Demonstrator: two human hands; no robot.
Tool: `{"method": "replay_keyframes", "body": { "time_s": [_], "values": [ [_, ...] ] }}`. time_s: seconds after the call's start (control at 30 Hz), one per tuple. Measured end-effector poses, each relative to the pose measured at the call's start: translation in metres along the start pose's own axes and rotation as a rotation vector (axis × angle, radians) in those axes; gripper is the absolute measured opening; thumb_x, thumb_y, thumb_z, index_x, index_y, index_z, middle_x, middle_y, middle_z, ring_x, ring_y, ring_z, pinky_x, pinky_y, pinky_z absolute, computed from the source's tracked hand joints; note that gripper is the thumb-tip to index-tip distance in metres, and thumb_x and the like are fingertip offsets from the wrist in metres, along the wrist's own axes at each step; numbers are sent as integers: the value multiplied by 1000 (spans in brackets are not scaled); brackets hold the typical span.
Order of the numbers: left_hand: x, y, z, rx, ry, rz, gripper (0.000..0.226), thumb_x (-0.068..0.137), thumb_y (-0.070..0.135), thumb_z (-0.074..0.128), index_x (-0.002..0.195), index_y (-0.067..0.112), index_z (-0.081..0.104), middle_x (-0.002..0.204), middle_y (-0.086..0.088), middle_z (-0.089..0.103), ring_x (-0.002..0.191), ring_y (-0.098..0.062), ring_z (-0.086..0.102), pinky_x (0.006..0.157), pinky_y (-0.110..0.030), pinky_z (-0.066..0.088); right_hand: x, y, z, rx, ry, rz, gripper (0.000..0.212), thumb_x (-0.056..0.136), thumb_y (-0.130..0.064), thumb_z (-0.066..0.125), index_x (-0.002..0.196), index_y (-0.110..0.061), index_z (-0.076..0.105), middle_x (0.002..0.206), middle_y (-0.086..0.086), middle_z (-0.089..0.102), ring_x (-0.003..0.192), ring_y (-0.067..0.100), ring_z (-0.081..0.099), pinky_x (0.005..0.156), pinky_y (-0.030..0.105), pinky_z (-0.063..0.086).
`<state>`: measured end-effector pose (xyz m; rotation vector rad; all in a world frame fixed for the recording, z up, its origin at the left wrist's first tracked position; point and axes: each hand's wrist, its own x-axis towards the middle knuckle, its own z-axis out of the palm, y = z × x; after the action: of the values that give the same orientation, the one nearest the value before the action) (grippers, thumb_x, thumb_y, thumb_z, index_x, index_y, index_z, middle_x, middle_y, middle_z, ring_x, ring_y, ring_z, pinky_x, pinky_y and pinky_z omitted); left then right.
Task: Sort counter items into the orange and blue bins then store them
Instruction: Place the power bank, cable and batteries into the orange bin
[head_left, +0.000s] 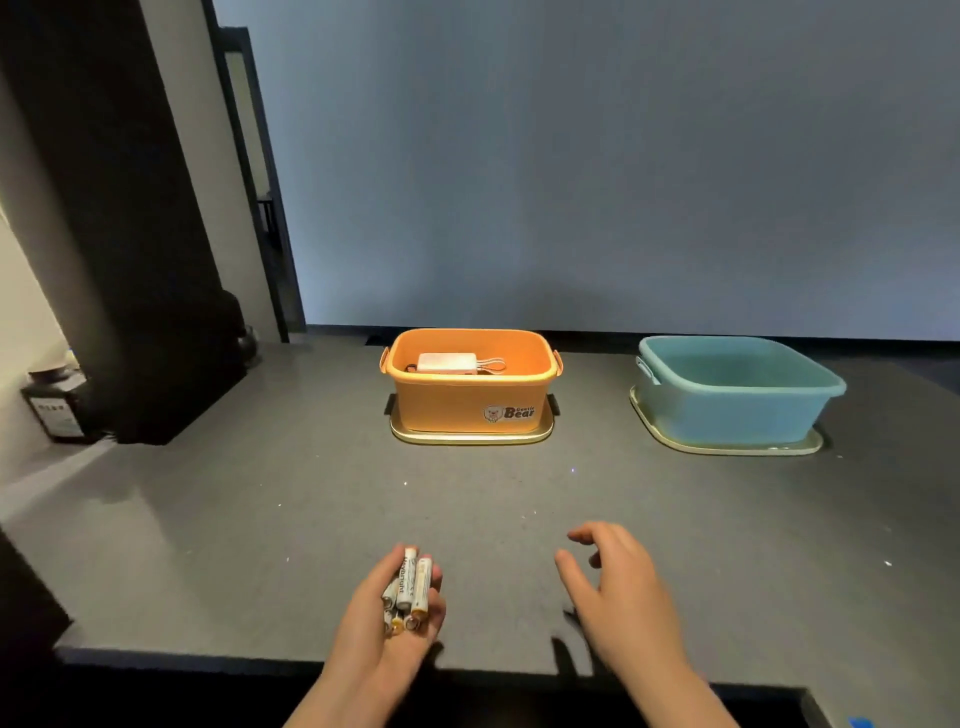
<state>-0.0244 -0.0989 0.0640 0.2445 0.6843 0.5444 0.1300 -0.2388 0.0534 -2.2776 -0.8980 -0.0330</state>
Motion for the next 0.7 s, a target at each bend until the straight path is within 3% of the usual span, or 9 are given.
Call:
{"method": "replay_keyframes", "body": {
  "time_s": [0.3,0.47,0.7],
  "values": [
    [98,29,98,-30,-37,81,13,90,19,57,88,6,59,81,-14,61,66,-20,60,39,-21,47,144,14,15,-12,-40,-93,22,92,-45,49,112,-35,52,105,-24,47,101,0,49,70,21,37],
    [133,40,105,-55,1,55,13,91,18,56,87,5,59,83,-13,60,72,-19,60,42,-21,48,184,17,37,-11,-85,-97,24,91,-43,52,112,-32,54,111,-20,52,101,3,50,70,24,39],
    [168,61,124,-5,5,-27,13,89,18,59,94,5,61,87,-15,62,74,-20,61,44,-22,50,217,7,44,-11,-41,-72,21,90,-43,52,109,-35,53,102,-24,47,94,-1,46,64,22,35]
  ]
}}
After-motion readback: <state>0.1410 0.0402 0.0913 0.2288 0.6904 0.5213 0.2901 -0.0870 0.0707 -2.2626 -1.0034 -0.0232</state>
